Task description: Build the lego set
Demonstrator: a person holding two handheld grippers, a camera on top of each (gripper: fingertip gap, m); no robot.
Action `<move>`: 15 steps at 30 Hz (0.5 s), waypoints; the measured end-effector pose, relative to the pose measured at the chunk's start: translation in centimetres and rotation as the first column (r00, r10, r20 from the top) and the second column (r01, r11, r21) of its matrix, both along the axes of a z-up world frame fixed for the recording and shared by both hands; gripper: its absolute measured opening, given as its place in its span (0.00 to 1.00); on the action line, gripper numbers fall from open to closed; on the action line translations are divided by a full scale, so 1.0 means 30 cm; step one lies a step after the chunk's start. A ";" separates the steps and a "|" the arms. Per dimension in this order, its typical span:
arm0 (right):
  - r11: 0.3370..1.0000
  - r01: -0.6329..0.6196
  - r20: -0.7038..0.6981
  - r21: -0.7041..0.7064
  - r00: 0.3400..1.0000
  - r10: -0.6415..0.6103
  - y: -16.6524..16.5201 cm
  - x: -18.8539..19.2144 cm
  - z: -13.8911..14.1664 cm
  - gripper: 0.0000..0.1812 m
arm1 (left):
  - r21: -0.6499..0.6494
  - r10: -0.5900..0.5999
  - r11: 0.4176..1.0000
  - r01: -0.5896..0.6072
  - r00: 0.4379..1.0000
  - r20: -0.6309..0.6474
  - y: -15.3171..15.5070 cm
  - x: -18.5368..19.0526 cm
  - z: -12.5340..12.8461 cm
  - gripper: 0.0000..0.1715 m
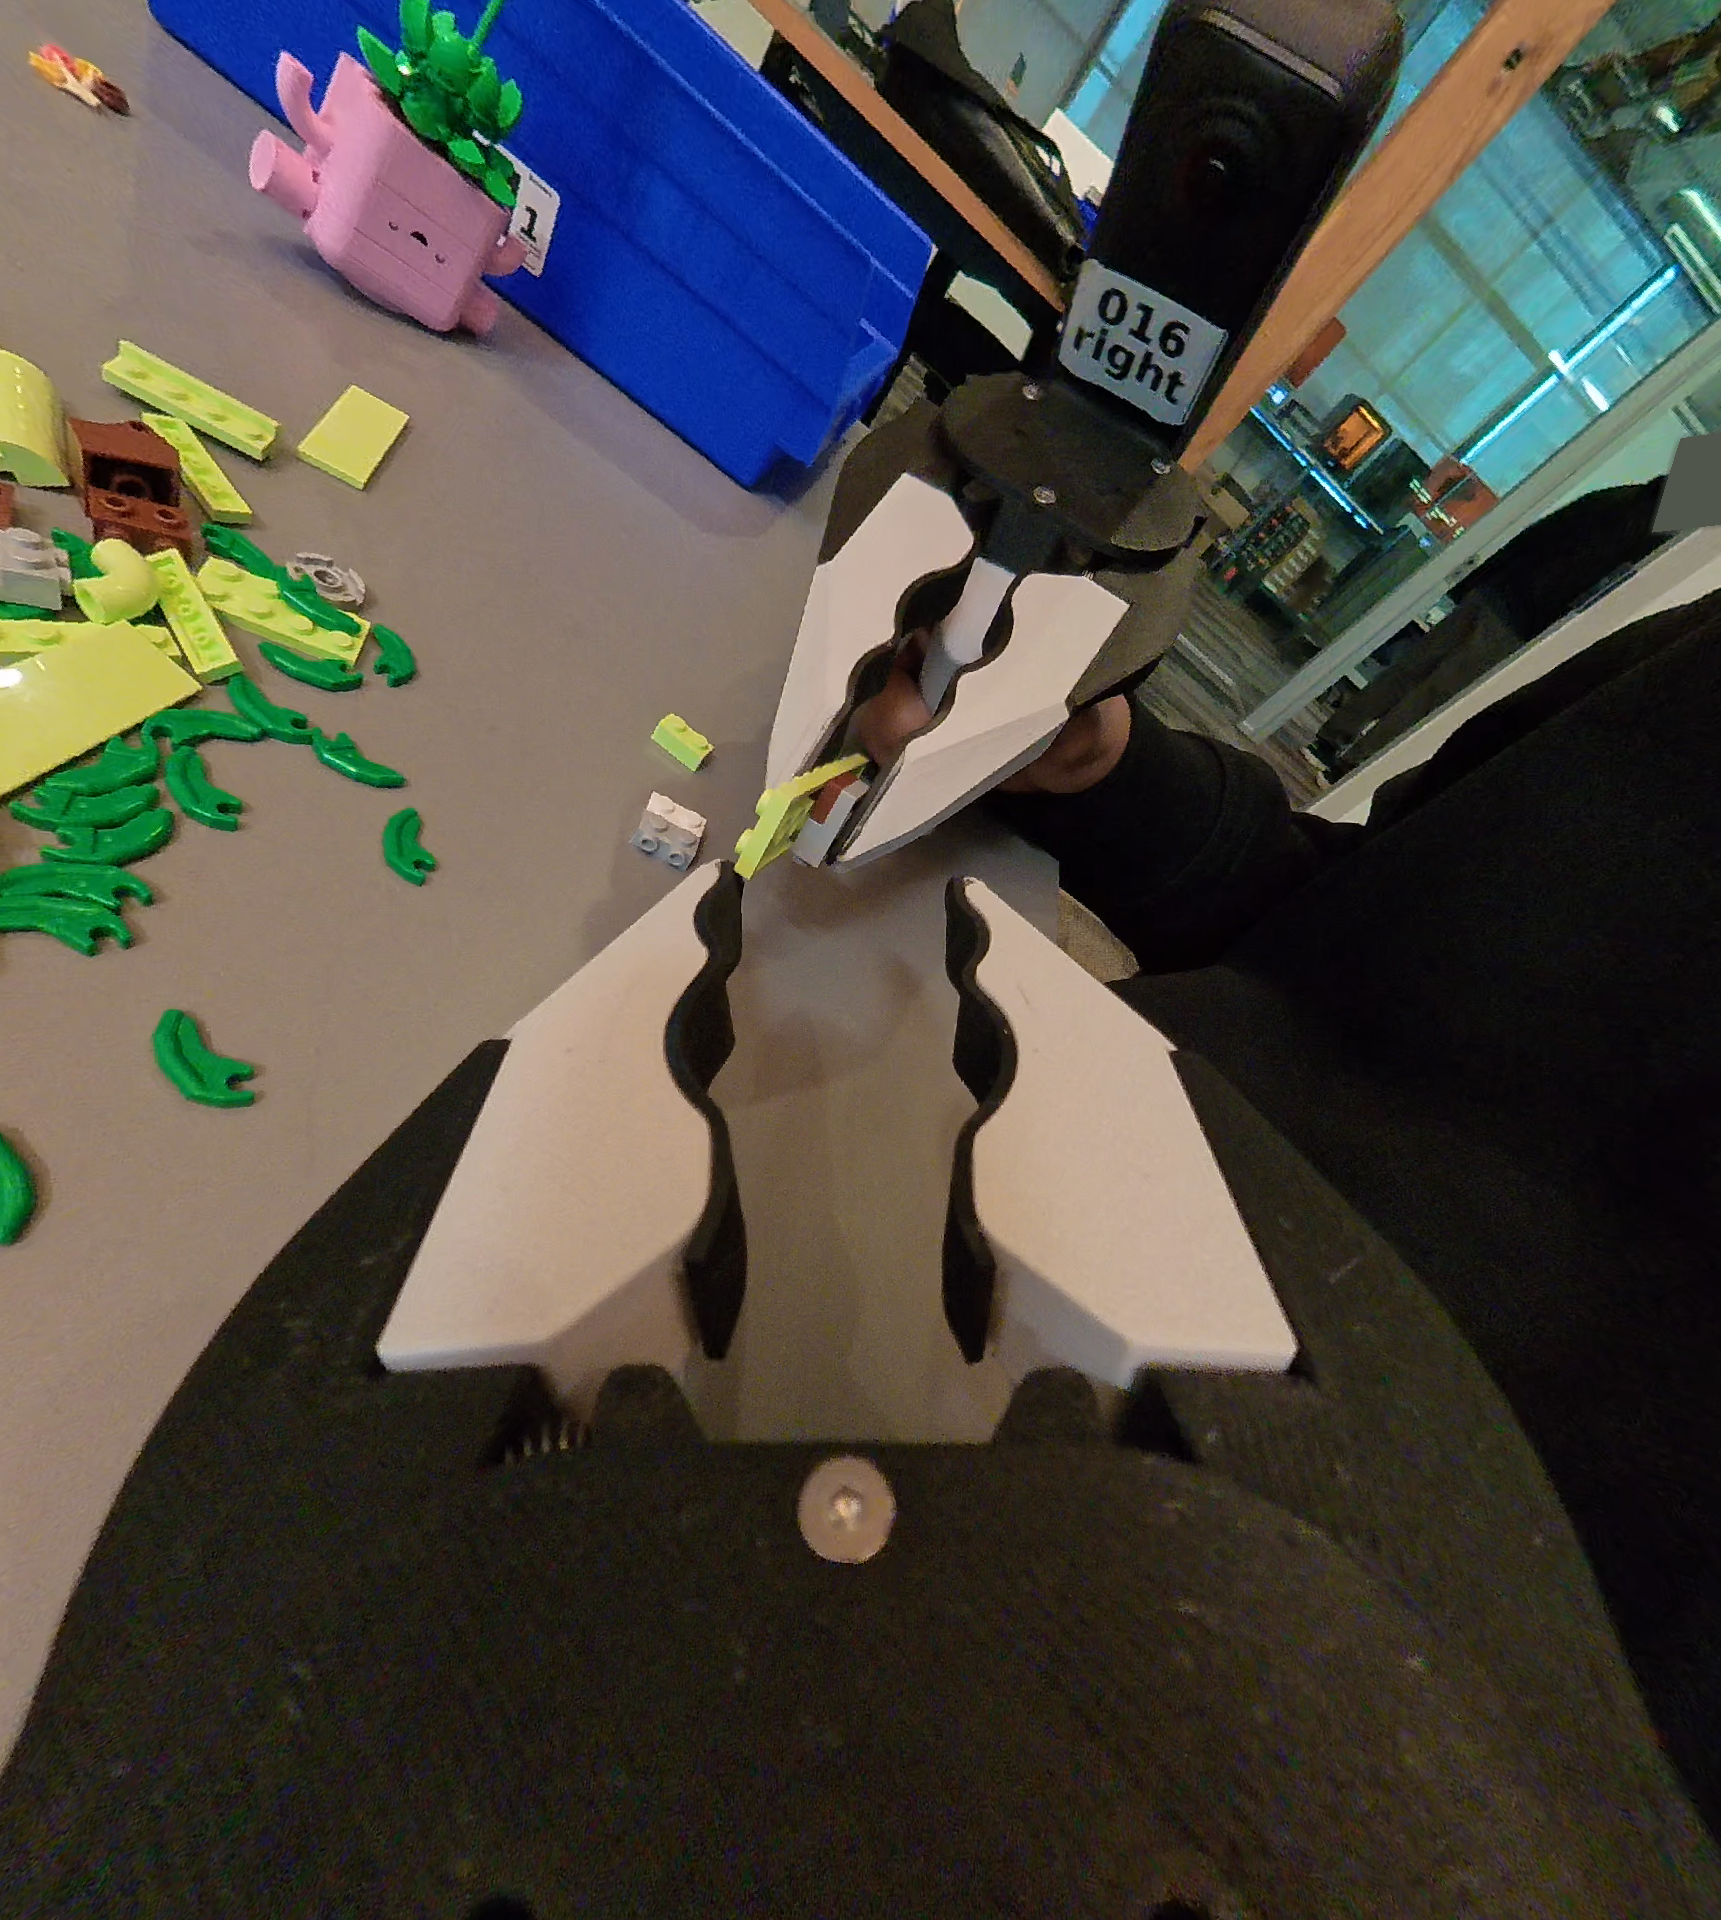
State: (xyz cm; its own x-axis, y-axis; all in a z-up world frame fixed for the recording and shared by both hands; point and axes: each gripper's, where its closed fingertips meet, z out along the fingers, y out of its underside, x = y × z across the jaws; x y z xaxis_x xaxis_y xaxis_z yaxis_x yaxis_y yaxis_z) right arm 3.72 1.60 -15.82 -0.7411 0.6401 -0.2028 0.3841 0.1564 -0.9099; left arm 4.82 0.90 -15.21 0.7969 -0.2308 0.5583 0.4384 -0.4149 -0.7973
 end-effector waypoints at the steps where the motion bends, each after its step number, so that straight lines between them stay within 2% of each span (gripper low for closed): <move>1: 1.000 -0.001 0.006 -0.001 1.000 0.001 -0.001 -0.001 -0.002 0.05 | 0.000 0.001 1.000 -0.001 1.000 0.001 0.000 -0.001 0.000 0.21; 5: 1.000 -0.025 0.034 0.007 0.999 0.024 -0.010 0.006 -0.015 0.05 | -0.005 0.017 1.000 -0.017 1.000 0.000 0.001 -0.008 -0.003 0.19; 15: 0.991 -0.127 0.188 0.047 0.975 0.116 -0.054 0.057 -0.088 0.05 | 0.003 0.045 0.999 -0.045 0.999 -0.021 -0.001 -0.026 0.001 0.21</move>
